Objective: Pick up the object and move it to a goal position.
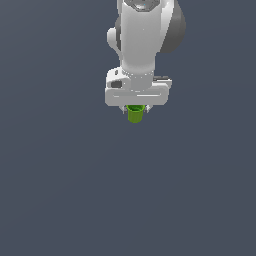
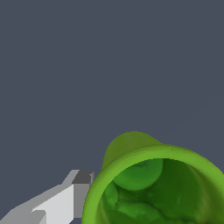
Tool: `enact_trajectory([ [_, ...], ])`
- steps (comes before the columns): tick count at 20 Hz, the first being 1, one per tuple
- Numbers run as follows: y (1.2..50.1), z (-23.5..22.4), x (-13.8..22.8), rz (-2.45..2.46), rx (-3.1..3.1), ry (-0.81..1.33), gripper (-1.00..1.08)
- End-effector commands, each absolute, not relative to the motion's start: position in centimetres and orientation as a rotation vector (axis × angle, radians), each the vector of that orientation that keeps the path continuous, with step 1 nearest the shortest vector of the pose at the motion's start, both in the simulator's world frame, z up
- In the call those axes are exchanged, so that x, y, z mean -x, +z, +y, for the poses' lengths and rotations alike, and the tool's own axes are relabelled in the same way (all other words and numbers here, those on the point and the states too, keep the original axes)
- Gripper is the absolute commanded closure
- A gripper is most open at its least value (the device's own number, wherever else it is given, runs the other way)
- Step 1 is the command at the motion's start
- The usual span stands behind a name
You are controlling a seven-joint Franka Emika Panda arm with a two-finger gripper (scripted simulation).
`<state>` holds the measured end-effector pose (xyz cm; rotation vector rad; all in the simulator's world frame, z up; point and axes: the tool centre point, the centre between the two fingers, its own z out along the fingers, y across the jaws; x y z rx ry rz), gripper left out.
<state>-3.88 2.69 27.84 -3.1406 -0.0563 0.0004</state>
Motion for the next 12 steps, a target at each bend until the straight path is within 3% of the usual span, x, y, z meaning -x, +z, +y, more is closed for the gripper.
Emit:
enact_trajectory([
  [1,30.4,2.3,4.5,-0.057,3.140,0.000,1.08],
  [12,37.6,1.3,6.0,-0.057,3.140,0.000,1.08],
])
